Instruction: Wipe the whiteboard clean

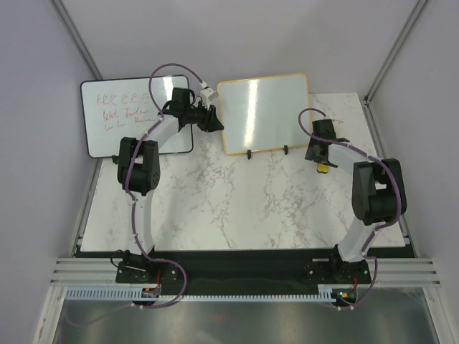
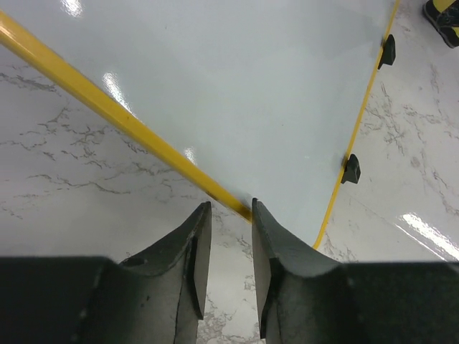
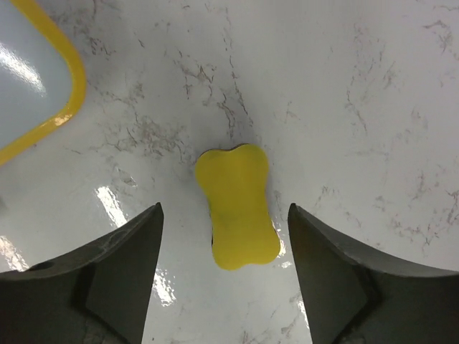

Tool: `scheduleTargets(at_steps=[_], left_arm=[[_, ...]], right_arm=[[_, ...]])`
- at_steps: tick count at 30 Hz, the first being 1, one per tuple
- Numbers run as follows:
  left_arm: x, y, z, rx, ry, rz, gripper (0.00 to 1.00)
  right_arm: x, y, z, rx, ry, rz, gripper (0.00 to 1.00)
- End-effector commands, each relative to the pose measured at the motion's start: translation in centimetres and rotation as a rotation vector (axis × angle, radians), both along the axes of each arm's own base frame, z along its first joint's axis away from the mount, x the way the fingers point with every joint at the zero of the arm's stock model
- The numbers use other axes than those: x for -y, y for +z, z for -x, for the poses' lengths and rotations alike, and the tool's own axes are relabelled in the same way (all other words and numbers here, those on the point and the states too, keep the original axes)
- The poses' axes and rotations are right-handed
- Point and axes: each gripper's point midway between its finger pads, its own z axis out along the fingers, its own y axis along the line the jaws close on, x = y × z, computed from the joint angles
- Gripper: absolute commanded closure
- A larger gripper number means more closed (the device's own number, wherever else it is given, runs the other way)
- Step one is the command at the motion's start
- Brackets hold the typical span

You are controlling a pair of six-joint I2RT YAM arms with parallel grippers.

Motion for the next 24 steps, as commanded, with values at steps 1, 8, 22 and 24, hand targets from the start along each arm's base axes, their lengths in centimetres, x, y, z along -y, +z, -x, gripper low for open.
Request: scheduleTargets(at_steps=[1,8,22,24], left_arm=[[-0.4,5.0,-1.0,0.151,-0.007,-0.002,0.62],[-0.6,5.9,-0.8,0.156,-0.001,-0.006,0.35],[-3.0,9.2,5.1,0.014,0.062,-0.092,0.01],[-4.1,8.5,6.4,-0.025,0.088,-0.153,0.01]], right_arm=[[0.3,-0.7,0.1,-0.011,-0.035,-0.004,0.21],[0.7,2.5,-0.7,0.096,-0.045,0.005,0.03],[0.4,7.7,-1.7,0.271,-0.04,-0.048,0.02],[-0.2,7.5,-1.6,0.263,0.002,-0.065,0.02]])
